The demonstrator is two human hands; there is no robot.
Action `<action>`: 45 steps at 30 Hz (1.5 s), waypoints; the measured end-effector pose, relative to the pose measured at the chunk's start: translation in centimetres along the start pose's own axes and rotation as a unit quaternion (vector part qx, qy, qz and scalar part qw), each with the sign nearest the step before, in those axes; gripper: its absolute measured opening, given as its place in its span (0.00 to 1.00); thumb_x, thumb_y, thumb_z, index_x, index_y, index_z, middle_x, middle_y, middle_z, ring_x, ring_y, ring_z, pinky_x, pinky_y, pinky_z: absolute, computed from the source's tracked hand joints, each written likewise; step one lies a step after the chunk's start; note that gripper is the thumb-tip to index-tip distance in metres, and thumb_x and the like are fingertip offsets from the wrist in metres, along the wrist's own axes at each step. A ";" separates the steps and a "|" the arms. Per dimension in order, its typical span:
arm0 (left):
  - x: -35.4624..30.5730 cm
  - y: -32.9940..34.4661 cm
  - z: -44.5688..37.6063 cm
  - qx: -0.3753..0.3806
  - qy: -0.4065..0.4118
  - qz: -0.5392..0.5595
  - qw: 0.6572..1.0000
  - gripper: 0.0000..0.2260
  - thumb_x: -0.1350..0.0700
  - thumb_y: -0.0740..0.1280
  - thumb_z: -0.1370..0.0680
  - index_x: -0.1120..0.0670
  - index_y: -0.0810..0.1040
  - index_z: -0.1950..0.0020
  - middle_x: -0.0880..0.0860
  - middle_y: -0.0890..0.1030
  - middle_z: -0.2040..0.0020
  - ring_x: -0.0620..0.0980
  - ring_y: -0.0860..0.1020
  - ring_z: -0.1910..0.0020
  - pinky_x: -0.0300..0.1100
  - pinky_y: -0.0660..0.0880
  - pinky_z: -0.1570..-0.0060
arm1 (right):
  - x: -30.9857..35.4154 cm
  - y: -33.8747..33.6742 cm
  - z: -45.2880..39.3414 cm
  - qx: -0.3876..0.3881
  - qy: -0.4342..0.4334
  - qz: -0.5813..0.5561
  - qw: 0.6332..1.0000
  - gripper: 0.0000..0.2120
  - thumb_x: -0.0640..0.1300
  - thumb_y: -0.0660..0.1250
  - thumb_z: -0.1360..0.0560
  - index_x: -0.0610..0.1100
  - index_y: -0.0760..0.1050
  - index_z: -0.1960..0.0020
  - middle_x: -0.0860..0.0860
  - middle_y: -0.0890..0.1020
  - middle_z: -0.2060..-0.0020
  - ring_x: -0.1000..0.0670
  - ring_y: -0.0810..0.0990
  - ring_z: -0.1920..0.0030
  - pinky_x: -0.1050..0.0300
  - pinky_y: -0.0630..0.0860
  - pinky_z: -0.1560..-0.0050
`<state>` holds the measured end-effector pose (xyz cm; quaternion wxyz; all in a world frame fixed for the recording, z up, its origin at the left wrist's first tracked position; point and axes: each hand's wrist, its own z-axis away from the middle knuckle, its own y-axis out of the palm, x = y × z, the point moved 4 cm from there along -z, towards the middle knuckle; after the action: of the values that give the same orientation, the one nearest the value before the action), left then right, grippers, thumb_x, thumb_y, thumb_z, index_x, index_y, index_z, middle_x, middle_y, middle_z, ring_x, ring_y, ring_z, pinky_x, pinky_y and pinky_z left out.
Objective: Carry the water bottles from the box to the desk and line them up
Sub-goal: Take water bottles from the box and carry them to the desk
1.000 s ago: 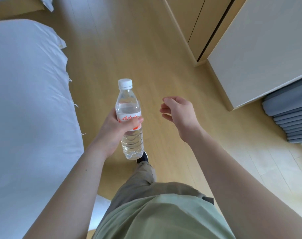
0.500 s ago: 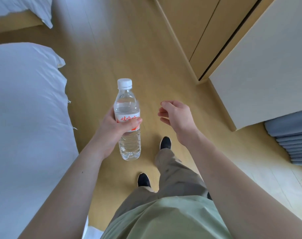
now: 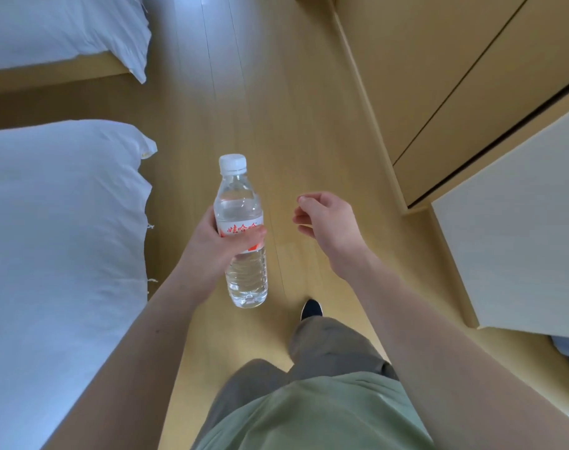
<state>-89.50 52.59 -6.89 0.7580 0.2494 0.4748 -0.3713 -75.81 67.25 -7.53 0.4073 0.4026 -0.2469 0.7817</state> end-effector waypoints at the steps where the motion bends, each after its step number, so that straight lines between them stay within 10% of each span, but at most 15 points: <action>1: -0.6 0.4 -1.1 -0.002 0.001 -0.002 1.000 0.30 0.47 0.80 0.36 0.53 0.78 0.37 0.52 0.85 0.52 0.50 0.85 0.54 0.41 0.81 0.57 | 1.0 -0.2 -1.2 0.001 -0.003 0.003 1.000 0.06 0.44 0.64 0.20 0.47 0.80 0.49 0.52 0.83 0.60 0.52 0.83 0.54 0.48 0.82 0.41; 45: -24.5 -12.0 -52.2 0.010 0.001 0.022 1.000 0.29 0.50 0.80 0.35 0.53 0.77 0.37 0.52 0.85 0.52 0.51 0.85 0.54 0.44 0.80 0.54 | 33.4 15.9 -46.5 -0.011 -0.024 -0.023 0.999 0.06 0.42 0.65 0.19 0.46 0.80 0.51 0.51 0.83 0.61 0.51 0.83 0.56 0.48 0.81 0.42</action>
<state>-133.64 91.50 -7.21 0.7631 0.2671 0.4660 -0.3593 -120.51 106.36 -6.45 0.4236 0.4223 -0.2559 0.7594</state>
